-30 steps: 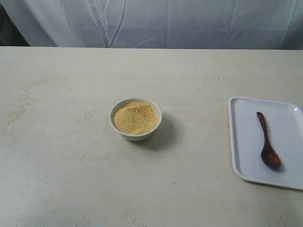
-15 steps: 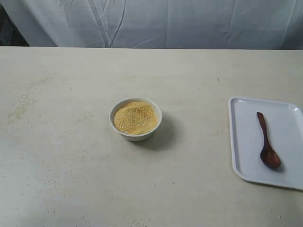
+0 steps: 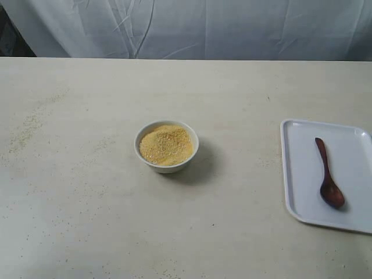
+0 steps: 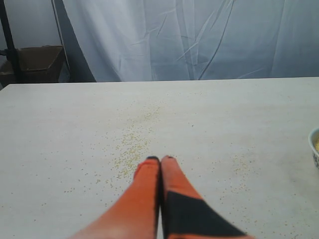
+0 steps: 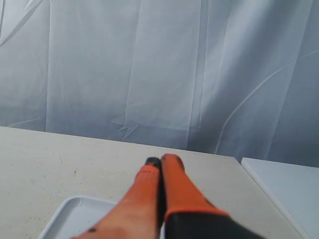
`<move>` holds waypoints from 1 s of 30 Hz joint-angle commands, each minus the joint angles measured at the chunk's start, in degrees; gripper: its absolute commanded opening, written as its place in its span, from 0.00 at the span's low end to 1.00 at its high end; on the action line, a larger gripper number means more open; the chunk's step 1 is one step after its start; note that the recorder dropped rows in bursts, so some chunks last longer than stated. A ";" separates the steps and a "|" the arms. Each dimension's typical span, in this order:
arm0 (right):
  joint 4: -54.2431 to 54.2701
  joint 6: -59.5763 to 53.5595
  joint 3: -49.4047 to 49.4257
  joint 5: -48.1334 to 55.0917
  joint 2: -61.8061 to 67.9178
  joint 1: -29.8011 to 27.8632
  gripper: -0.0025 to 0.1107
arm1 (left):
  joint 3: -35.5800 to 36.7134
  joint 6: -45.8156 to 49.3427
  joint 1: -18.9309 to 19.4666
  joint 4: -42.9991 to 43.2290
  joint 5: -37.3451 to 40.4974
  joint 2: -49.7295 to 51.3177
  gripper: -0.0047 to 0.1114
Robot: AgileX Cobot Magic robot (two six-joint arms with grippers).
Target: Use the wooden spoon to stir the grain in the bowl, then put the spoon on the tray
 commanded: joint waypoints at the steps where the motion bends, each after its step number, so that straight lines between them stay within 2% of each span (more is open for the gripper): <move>1: -0.55 -0.08 0.12 -0.59 -0.43 0.20 0.02 | 0.27 -0.06 -0.09 0.00 -0.86 -0.25 0.04; 6: -0.55 0.78 0.12 1.92 -0.43 0.20 0.02 | 0.27 -0.06 -0.09 0.00 -0.86 -0.25 0.04; 21: -0.27 15.75 0.12 5.14 -0.43 0.20 0.02 | 0.27 -0.06 -0.09 0.00 -0.86 -0.25 0.04; 27: 8.44 18.69 0.12 5.94 -0.43 0.20 0.02 | 0.27 -0.06 -0.09 0.00 -0.86 -0.25 0.04; 30: 8.61 18.69 0.12 6.04 -0.43 0.20 0.02 | 0.27 -0.06 -0.09 0.00 -0.86 -0.25 0.04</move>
